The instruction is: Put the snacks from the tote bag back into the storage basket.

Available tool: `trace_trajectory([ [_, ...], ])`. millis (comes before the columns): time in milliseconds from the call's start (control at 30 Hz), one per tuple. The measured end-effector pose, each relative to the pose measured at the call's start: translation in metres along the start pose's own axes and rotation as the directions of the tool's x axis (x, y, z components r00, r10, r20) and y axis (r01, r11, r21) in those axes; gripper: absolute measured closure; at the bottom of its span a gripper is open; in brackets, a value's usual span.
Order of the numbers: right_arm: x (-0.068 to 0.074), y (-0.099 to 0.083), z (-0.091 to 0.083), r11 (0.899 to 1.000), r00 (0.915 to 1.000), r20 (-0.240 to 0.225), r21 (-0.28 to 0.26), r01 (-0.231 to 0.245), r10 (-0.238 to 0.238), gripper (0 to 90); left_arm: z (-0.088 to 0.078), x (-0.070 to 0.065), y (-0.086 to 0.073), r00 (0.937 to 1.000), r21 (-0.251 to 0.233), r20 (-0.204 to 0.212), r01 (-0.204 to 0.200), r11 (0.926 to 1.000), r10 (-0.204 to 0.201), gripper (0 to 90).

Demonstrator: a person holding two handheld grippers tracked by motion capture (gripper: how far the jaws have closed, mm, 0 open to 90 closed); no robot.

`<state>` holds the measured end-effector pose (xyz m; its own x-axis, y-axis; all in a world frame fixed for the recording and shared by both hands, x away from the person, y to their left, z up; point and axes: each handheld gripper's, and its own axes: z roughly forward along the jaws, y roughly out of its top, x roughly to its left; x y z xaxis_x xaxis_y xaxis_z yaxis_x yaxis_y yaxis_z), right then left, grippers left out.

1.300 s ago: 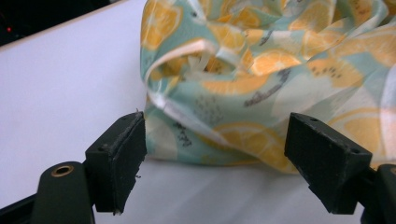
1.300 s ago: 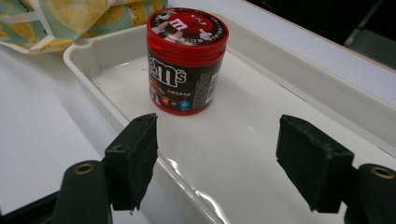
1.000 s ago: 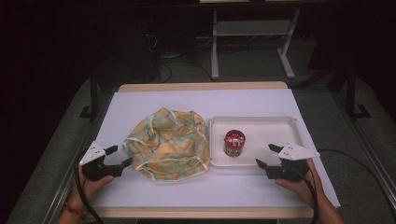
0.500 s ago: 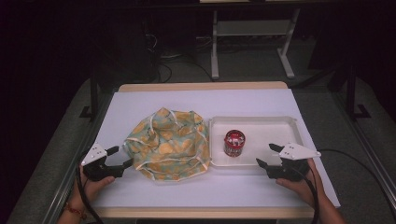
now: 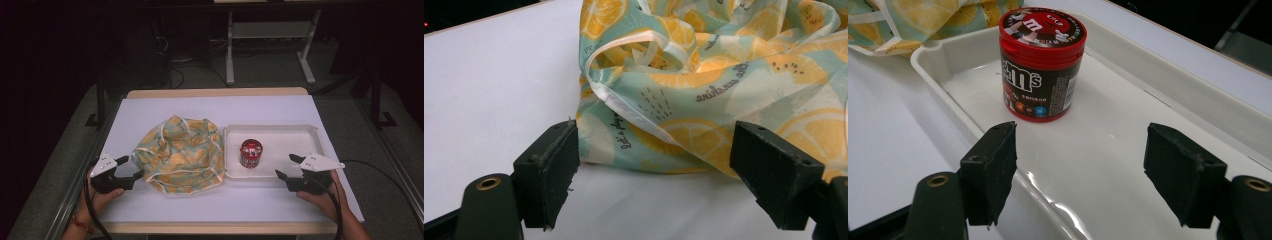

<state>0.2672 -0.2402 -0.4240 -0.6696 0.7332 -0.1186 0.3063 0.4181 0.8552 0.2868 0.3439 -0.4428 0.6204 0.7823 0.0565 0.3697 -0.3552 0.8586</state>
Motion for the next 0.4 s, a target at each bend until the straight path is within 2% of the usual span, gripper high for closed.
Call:
trace_trajectory([
  [400,-0.0012,-0.0023,-0.0060,1.000,0.9998,0.006,-0.011,-0.020,0.020,28.6,0.0041,-0.0021,0.0050,0.9999,0.000,-0.010,-0.014,0.9999,0.014,19.8],
])
